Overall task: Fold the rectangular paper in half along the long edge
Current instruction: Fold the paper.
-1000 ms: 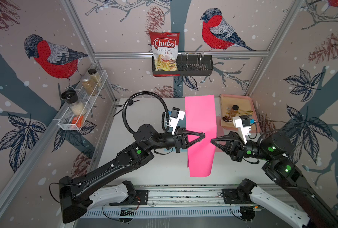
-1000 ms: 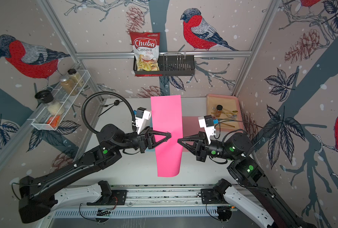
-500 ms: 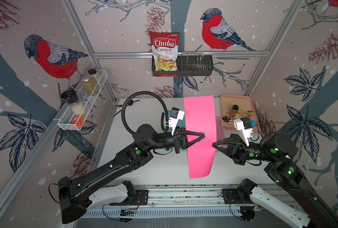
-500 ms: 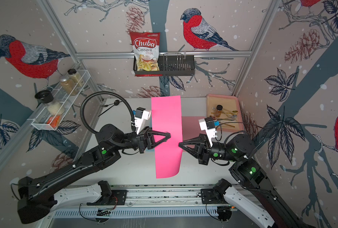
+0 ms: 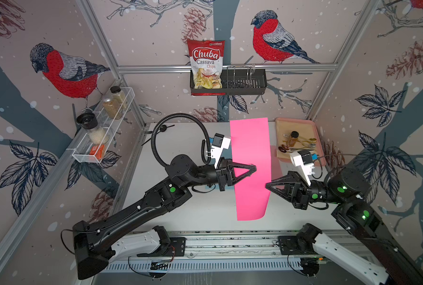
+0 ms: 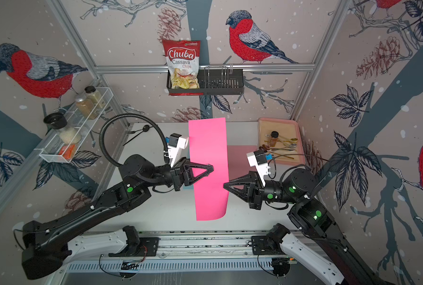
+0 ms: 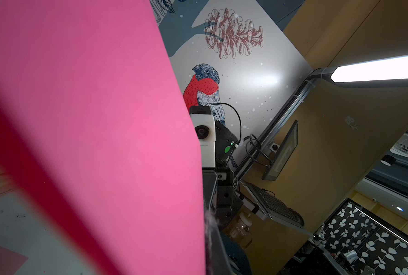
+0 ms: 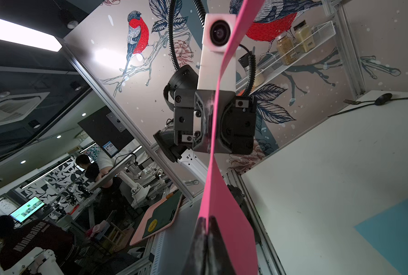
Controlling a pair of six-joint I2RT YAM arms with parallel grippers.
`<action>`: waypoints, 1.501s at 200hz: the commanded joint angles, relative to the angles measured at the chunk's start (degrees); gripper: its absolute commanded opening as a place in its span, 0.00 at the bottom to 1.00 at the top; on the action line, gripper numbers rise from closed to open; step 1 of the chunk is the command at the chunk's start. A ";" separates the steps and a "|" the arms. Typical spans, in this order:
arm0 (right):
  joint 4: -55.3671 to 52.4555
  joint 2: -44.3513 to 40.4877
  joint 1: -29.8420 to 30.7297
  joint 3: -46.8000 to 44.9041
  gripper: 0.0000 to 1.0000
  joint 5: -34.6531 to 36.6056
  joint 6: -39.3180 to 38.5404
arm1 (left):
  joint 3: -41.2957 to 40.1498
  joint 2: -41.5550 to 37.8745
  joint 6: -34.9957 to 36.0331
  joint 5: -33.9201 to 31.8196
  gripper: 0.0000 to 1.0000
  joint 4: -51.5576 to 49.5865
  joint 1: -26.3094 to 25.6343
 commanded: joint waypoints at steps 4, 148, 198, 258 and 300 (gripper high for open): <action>-0.17 -0.22 0.28 -0.26 0.00 -1.18 -0.07 | 0.81 -0.09 0.86 -0.55 0.00 1.87 -0.02; -1.44 -2.00 3.41 -2.02 0.08 -0.23 0.36 | 1.97 0.95 0.83 -0.68 0.00 2.60 0.05; -0.44 -3.53 4.08 -3.47 0.29 -0.06 1.28 | 2.17 0.64 0.68 -0.85 0.00 2.60 -0.02; 5.60 -6.36 4.16 -5.97 0.32 -1.94 3.85 | 2.48 0.88 -0.11 -0.36 0.00 3.79 0.03; 9.01 -6.29 4.16 -7.65 0.26 -2.32 5.37 | 2.51 0.71 -0.12 -0.34 0.00 3.54 0.04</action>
